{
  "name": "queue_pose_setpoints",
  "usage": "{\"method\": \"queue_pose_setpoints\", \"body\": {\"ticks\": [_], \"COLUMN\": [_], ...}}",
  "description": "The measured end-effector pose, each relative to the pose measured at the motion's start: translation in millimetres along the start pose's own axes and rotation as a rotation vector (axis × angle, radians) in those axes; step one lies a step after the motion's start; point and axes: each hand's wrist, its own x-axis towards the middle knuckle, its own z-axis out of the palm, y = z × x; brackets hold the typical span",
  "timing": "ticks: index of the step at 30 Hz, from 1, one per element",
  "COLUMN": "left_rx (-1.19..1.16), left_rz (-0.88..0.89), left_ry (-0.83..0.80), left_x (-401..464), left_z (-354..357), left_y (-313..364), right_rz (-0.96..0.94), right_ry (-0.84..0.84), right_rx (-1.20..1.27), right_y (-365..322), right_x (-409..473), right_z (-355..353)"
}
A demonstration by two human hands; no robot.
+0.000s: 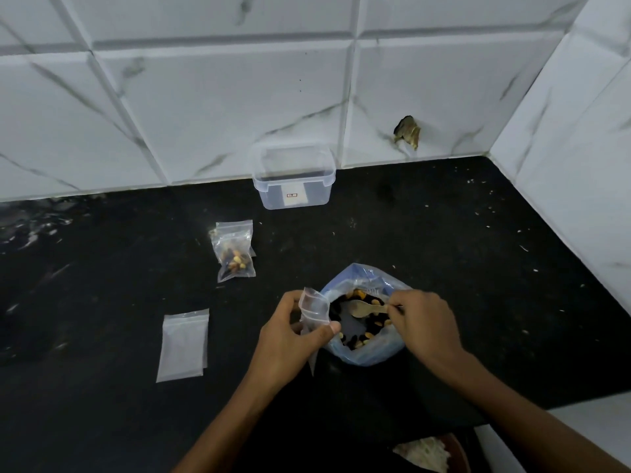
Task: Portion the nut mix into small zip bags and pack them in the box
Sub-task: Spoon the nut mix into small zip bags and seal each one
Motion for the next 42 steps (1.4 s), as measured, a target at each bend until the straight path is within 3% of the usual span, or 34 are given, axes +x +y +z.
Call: {"method": "queue_pose_setpoints", "body": {"ticks": [2,11,15,18,26,31,37,42], "left_rx": [-0.017,-0.018,-0.037,-0.048,-0.052,-0.047,-0.046,-0.048], "left_rz": [-0.002,-0.003,0.003,0.016,0.021,0.023,0.027,0.025], "left_ry": [-0.008,-0.025,-0.009,-0.014,-0.034,-0.033,-0.012,0.006], "left_x": [3.6,8.3,8.8,9.0,7.6,8.9,8.4,8.4], "left_z": [1.5,4.8,1.4,2.7,1.6,2.2,-0.8,-3.7], "left_y": [0.0,3.8,2.6,4.4,5.1,2.4,2.4,2.8], "right_rz": [-0.044,-0.021,-0.047,-0.074,0.203,0.023,0.266,0.283], "right_ry": [0.037,-0.134,-0.082,-0.187,-0.333,-0.23,-0.34,-0.277], "right_rx": [0.047,0.253,0.172,0.151,0.469,0.261,0.618,0.716], "right_y": [-4.5,-13.1,-7.9,-14.3,-19.2,-30.4,-24.5,-11.7], "right_x": [3.4,14.5,16.8,14.0,21.3,16.7,18.9,12.0], "right_z": [8.9,26.9,18.4,21.7,13.1,24.0,16.7,-1.0]}}
